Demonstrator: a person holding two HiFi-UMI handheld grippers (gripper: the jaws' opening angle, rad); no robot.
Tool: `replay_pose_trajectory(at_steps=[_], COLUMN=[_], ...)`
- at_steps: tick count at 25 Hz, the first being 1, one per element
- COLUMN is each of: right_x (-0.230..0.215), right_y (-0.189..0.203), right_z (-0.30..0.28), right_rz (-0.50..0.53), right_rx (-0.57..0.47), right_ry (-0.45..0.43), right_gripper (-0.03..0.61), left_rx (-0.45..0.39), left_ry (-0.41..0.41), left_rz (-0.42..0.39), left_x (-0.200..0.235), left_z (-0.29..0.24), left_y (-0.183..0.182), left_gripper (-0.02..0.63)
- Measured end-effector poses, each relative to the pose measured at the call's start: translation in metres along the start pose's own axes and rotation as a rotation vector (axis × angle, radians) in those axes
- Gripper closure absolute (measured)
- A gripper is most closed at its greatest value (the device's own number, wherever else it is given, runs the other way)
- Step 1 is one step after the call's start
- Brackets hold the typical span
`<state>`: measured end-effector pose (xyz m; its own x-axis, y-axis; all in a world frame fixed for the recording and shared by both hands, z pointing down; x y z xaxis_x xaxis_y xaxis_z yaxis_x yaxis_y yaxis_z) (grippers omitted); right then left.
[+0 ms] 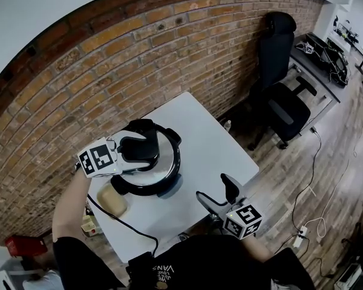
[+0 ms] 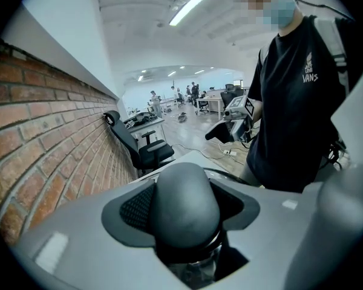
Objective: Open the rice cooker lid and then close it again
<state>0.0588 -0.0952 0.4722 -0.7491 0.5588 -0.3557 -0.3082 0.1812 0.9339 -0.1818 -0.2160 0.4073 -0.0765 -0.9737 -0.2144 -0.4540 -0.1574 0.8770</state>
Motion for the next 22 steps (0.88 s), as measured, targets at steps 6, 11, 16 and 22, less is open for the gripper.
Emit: replay_pose_trajectory(at_steps=[6,11,16,22], right_x=[0.001,0.004,0.006,0.008], right_y=[-0.001,0.0,0.0,0.004], right_z=[0.003,0.005,0.003,-0.002], right_rz=[0.012,0.014,0.012,0.012], right_rx=[0.01,0.011,0.0,0.009], right_ry=[0.003,0.016,0.024,0.03], right_gripper=[0.149,0.149,0.149,0.149], left_rx=[-0.024,-0.025,-0.034,-0.094], left_ry=[0.01,-0.011,-0.016,-0.038], left_rz=[0.008,-0.003,0.005,0.067], left_x=[-0.001,-0.003,-0.003,-0.001], left_z=[0.002,0.004,0.002,0.007], left_y=[0.002,0.001,0.0,0.009], left_gripper=[0.336,0.336,0.336,0.336])
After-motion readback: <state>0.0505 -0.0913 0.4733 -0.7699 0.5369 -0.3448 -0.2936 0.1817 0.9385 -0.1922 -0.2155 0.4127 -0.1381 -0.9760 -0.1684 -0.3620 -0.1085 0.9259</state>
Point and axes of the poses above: the fingertips, and each gripper's own axes: z backward along the fingers, x to its left, y out of its underside, the point moved 5 cm from there along z, backward along the fingers, and after that the axes turned 14 degrees about -x, right-handed, at the moved point
